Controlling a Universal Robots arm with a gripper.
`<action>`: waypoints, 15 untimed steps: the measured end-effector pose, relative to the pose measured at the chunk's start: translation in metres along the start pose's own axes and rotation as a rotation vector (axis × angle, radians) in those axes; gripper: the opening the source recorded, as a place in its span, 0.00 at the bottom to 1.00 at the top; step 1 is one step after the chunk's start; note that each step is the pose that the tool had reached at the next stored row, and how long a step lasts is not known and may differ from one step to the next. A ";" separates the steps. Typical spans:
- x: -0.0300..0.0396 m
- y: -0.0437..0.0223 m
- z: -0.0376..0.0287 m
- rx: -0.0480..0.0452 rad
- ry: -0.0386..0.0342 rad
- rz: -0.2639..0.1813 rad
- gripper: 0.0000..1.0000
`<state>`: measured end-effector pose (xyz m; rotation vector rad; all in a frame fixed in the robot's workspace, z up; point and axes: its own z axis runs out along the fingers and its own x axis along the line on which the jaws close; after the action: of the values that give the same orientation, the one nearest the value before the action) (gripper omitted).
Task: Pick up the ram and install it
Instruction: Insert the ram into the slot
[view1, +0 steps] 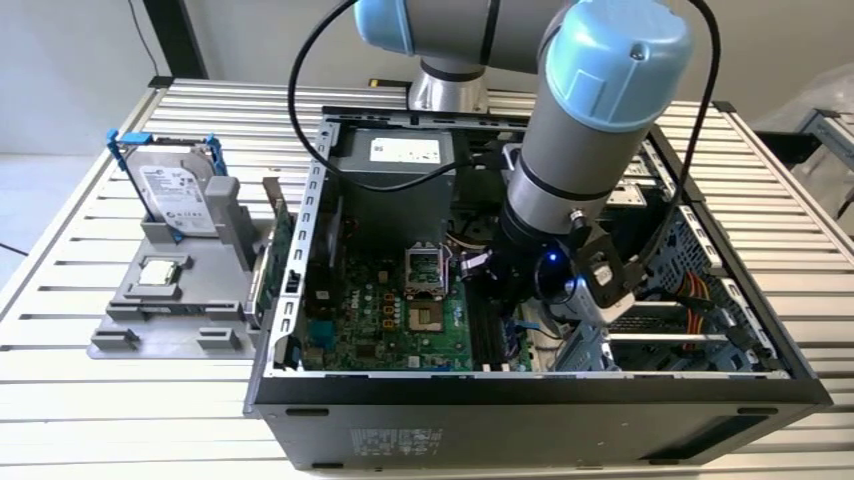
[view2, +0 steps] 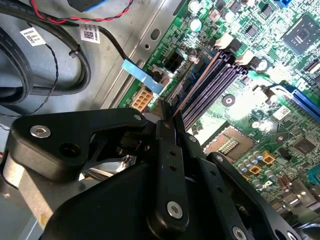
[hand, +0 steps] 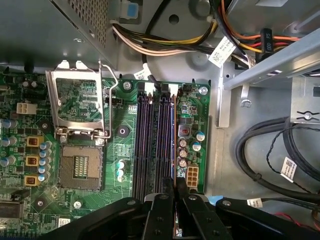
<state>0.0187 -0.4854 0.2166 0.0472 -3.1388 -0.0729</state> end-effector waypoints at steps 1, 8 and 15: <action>0.0000 0.0000 0.0002 0.0000 -0.0001 0.002 0.00; 0.0000 -0.0001 0.0023 0.0000 -0.0005 0.011 0.00; 0.0000 0.0001 0.0032 0.0001 -0.0008 0.017 0.00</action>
<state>0.0187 -0.4852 0.2134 0.0200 -3.1395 -0.0728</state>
